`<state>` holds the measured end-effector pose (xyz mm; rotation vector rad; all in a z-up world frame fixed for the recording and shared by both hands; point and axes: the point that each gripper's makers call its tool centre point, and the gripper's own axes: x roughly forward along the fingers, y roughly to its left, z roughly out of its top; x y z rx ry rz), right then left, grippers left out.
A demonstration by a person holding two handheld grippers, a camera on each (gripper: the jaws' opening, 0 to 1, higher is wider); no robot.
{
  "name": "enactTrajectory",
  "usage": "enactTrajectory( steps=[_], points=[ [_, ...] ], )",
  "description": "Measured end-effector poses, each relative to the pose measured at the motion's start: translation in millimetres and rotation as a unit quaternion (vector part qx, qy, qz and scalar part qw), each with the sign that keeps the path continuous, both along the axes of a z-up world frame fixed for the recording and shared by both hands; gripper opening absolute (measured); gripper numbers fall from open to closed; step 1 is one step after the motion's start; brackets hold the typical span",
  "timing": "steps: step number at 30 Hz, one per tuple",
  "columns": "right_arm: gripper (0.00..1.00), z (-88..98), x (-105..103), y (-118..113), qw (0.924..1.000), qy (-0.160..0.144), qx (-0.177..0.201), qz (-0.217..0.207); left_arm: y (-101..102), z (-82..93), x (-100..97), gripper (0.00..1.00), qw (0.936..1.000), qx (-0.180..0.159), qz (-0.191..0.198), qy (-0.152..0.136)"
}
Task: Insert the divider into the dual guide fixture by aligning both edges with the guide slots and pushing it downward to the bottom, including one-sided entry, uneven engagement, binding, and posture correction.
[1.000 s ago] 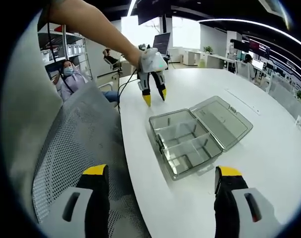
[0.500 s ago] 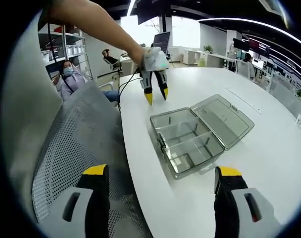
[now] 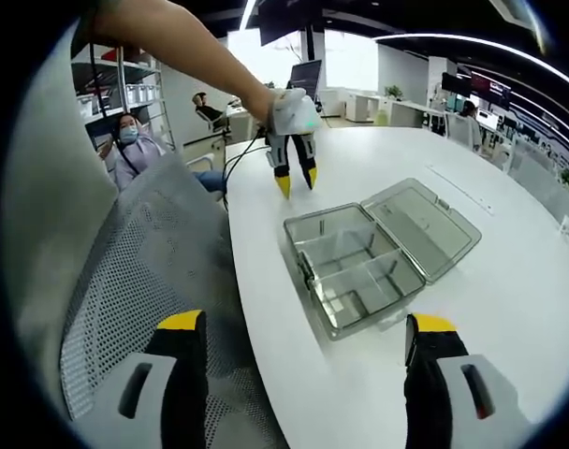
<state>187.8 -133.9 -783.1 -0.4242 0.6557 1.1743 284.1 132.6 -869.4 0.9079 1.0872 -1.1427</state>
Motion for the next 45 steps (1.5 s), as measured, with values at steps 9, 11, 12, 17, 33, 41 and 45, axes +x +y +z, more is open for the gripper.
enactTrajectory(
  steps=[9,11,12,17,33,41,45],
  points=[
    [0.86,-2.1,-1,-1,1.0000,0.003,0.000,-0.001,-3,2.3,-2.4,0.27,1.0000,0.000,-0.001,0.000],
    [0.86,-2.4,-1,-1,1.0000,0.003,0.001,-0.002,-4,4.0,-1.6,0.27,1.0000,-0.001,0.001,-0.002],
    [0.86,-2.6,-1,-1,1.0000,0.004,0.000,-0.002,-5,4.9,-1.3,0.27,1.0000,-0.002,0.000,-0.004],
    [0.86,-3.0,1,-1,1.0000,0.005,0.004,-0.005,-9,11.4,-1.0,0.27,0.9999,-0.003,-0.005,-0.009],
    [0.84,-2.2,7,-1,0.9998,0.010,0.014,-0.011,-34,37.5,1.1,0.26,0.9990,-0.019,-0.027,-0.031],
    [0.82,-3.5,11,1,0.9996,0.015,0.020,-0.016,-57,53.9,-1.0,0.26,0.9972,-0.041,-0.038,-0.049],
    [0.82,-2.5,13,3,0.9994,0.016,0.023,-0.018,-68,62.4,-0.6,0.26,0.9959,-0.051,-0.046,-0.059]
  ],
)
